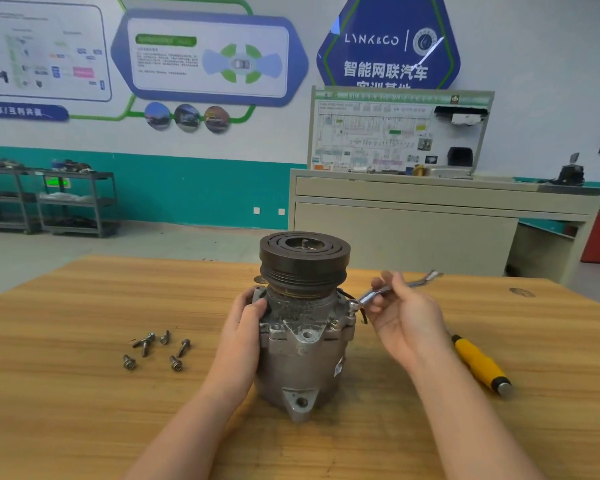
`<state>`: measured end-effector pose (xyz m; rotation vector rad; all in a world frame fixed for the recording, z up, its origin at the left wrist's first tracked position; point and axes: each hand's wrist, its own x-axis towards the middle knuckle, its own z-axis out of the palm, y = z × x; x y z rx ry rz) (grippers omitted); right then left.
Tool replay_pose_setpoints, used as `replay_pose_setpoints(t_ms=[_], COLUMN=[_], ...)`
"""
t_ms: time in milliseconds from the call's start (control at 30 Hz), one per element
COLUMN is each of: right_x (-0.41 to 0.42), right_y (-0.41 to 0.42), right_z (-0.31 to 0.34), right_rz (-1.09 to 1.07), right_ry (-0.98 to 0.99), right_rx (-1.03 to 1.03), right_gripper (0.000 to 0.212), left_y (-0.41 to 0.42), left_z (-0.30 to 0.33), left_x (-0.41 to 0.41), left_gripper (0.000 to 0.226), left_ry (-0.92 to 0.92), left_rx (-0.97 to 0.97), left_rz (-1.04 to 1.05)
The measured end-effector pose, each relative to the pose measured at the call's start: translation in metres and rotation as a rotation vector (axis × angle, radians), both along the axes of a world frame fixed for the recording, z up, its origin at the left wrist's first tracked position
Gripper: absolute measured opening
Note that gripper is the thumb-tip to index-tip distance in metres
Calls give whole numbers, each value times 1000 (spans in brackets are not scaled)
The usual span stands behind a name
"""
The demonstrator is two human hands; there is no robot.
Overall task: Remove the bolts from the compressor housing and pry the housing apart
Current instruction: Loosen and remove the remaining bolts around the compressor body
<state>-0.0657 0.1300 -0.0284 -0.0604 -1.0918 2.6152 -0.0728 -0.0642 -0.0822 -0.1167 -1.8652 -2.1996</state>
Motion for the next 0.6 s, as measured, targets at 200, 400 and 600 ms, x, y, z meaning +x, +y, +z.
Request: replay_pose_setpoints(t_ms=[200,400,600], right_x=[11,29,37], right_y=[3,-12,-21], right_z=[-3,-14,-17], right_rz=[-268,-612,-721], right_ry=[211,440,691], right_rx=[81,509,641], right_gripper=[17,10,15], left_y=[-1,-1,0], left_z=[0,0,2], left_x=[-2,0,2], left_gripper=[21,20,20], left_ry=[-1,-10,-14], left_rx=[-4,-5,-4], left_rz=[2,-4,2])
